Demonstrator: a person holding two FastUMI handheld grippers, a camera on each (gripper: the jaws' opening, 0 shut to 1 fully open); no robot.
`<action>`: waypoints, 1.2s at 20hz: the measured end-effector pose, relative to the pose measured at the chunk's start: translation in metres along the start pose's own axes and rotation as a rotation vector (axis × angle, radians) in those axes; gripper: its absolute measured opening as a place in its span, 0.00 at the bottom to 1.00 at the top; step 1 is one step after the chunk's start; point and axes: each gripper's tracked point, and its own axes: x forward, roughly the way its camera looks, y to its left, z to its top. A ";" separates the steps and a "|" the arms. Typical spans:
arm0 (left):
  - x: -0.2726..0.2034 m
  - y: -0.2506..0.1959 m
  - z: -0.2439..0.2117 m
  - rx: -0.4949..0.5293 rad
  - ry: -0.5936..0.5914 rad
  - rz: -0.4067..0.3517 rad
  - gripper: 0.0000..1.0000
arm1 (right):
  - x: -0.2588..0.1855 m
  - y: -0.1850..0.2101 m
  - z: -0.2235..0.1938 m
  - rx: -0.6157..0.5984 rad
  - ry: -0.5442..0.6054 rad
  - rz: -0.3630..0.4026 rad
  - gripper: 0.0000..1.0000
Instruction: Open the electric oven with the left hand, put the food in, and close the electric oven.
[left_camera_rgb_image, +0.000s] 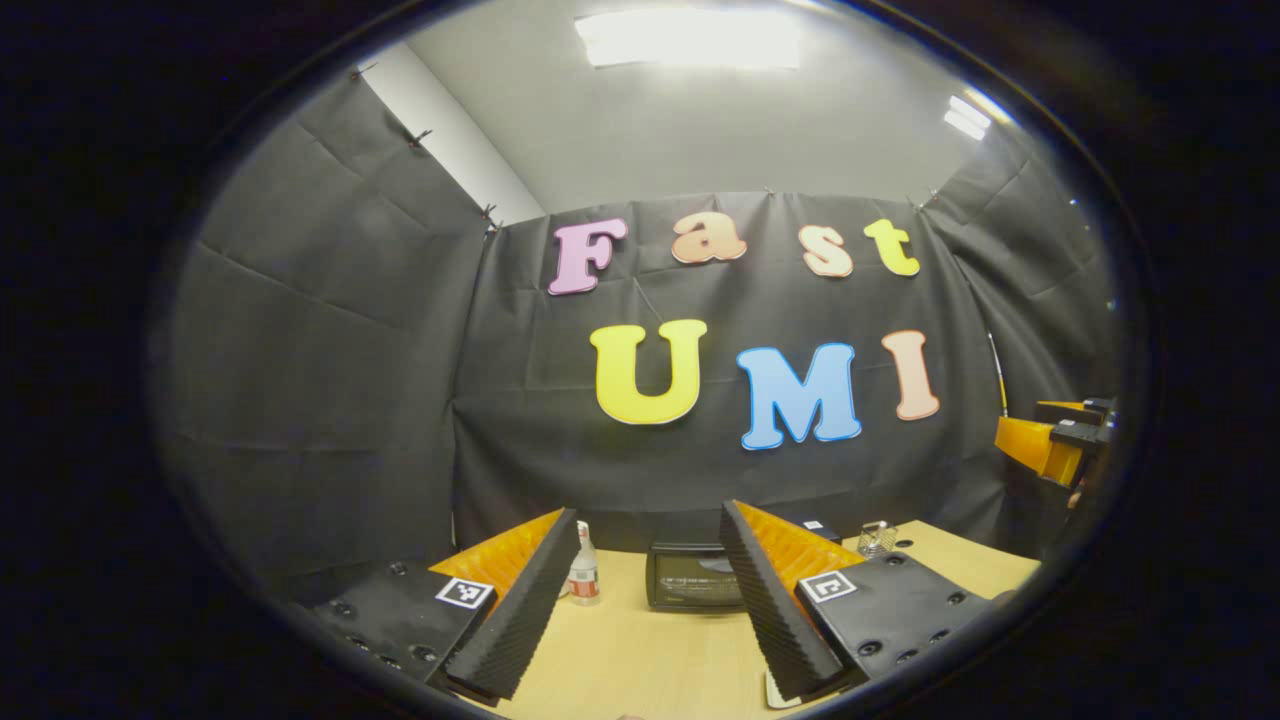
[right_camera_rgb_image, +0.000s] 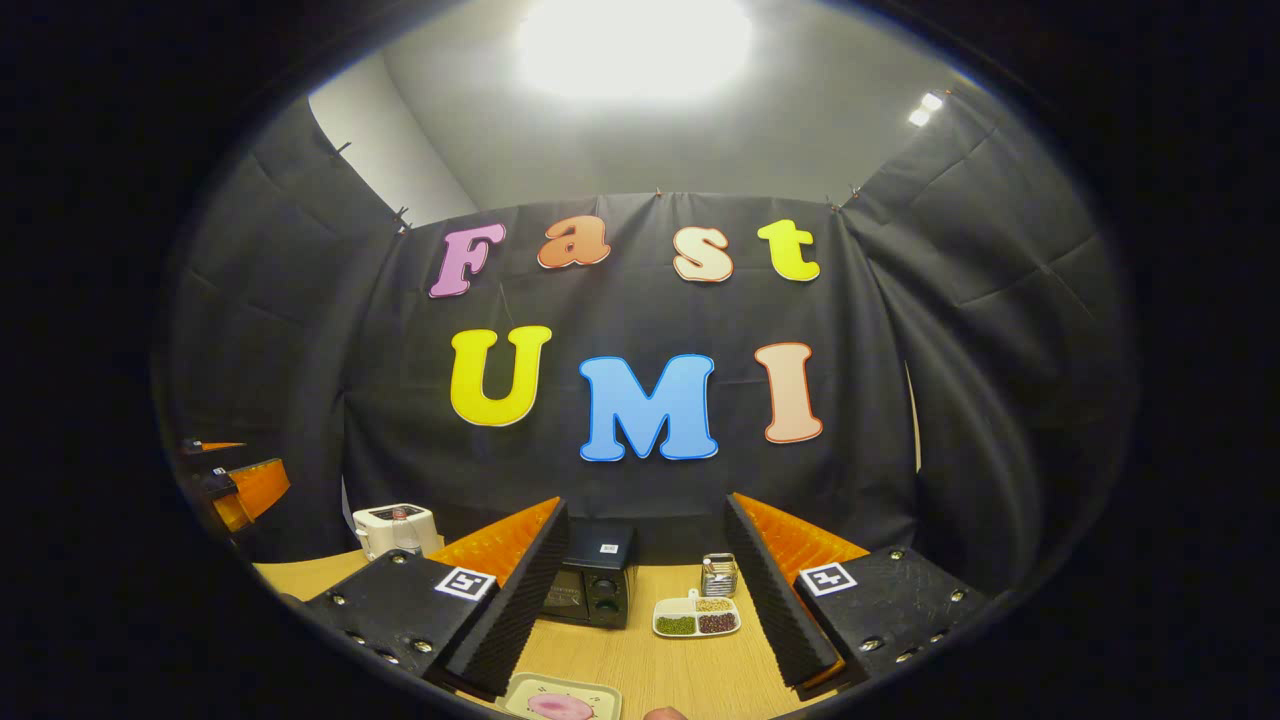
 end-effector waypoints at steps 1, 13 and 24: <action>0.001 0.000 0.000 0.000 -0.003 0.001 0.99 | 0.001 -0.002 -0.002 -0.004 0.003 0.002 0.95; 0.005 -0.041 -0.002 0.005 -0.008 0.006 0.99 | -0.010 -0.030 -0.019 -0.022 0.017 0.031 0.95; 0.082 -0.084 -0.016 0.014 -0.022 -0.094 0.94 | 0.000 -0.045 -0.034 -0.010 0.036 -0.040 0.95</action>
